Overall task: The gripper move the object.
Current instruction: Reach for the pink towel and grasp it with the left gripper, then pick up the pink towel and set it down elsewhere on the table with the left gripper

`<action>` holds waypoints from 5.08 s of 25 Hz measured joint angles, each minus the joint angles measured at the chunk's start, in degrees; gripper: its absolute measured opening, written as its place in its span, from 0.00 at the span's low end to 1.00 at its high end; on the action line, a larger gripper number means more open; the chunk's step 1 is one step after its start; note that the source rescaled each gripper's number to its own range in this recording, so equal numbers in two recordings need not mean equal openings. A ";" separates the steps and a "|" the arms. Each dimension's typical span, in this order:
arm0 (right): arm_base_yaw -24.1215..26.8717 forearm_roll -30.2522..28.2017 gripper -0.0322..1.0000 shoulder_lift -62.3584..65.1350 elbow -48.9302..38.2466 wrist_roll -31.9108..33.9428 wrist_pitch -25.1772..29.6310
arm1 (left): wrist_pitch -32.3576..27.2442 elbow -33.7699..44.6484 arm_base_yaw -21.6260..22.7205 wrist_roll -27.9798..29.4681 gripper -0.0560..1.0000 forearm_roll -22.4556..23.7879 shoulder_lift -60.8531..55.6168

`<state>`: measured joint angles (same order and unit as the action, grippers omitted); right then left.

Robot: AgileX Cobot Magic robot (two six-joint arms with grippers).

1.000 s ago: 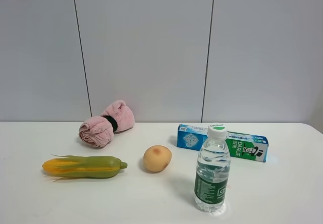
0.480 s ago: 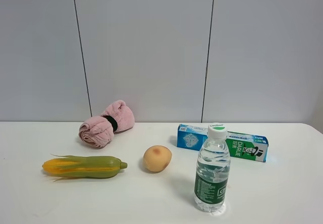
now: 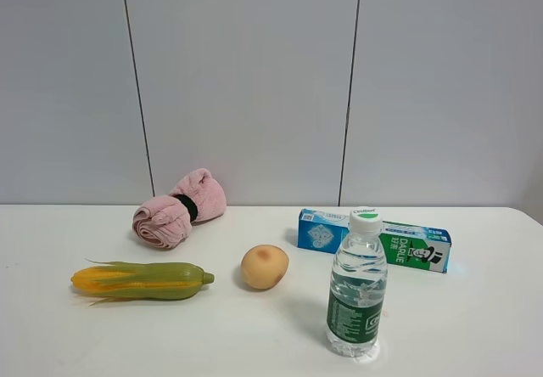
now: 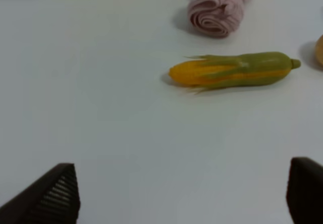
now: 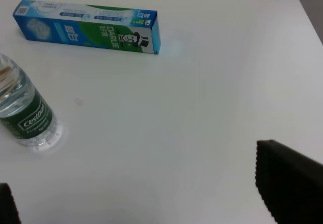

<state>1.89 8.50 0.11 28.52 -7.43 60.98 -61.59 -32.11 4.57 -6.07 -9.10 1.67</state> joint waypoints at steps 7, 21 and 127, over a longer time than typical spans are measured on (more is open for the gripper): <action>0.00 0.00 1.00 0.00 0.00 0.00 0.00 | 0.04 -20.04 0.00 -5.87 1.00 -12.61 19.60; 0.00 0.00 1.00 0.00 0.00 0.00 0.00 | 10.50 -39.93 0.00 -33.70 1.00 -33.43 61.69; 0.00 0.00 1.00 0.00 0.00 0.00 0.00 | -7.92 -106.72 -27.70 -18.70 0.05 15.76 127.87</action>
<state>1.89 8.50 0.11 28.52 -7.43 60.98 -69.51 -138.83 -23.13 -24.77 6.65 129.54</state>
